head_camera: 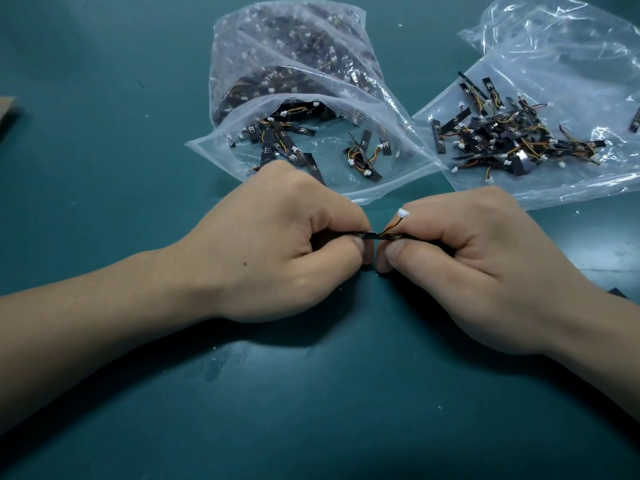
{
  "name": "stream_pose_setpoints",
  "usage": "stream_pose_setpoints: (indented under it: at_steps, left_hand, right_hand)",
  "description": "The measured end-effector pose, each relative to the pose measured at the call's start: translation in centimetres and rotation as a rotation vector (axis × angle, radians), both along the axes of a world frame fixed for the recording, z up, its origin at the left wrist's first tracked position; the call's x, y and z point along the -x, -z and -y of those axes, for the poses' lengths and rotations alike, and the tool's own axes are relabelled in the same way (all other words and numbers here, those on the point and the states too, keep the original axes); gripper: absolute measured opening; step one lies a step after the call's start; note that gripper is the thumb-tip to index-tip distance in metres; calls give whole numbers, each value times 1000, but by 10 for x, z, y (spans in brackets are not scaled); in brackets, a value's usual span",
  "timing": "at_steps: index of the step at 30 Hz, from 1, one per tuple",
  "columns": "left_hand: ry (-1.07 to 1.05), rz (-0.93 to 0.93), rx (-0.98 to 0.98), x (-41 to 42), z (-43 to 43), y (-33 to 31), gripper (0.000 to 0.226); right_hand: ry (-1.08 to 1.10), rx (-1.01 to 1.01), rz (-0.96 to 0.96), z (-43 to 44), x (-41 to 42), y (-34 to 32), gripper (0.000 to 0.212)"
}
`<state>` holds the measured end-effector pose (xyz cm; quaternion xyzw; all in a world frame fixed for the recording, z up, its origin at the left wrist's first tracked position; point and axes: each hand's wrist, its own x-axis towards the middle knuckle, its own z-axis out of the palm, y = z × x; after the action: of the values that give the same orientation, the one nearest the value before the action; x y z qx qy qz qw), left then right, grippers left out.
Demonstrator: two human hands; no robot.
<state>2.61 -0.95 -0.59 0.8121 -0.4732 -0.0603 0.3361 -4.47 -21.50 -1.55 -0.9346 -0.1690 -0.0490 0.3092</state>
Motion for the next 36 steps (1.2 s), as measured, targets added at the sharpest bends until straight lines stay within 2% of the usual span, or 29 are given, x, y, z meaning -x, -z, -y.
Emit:
stream_pose_setpoints:
  at_steps: [24,36]
  left_hand:
    - [-3,13,1,0,0,-1,28]
    - [-57,-37,5,1,-1,0,25]
  right_hand:
    - [10,12,-3,0,0,0,31]
    - [16,-31,-32,-1,1,-1,30]
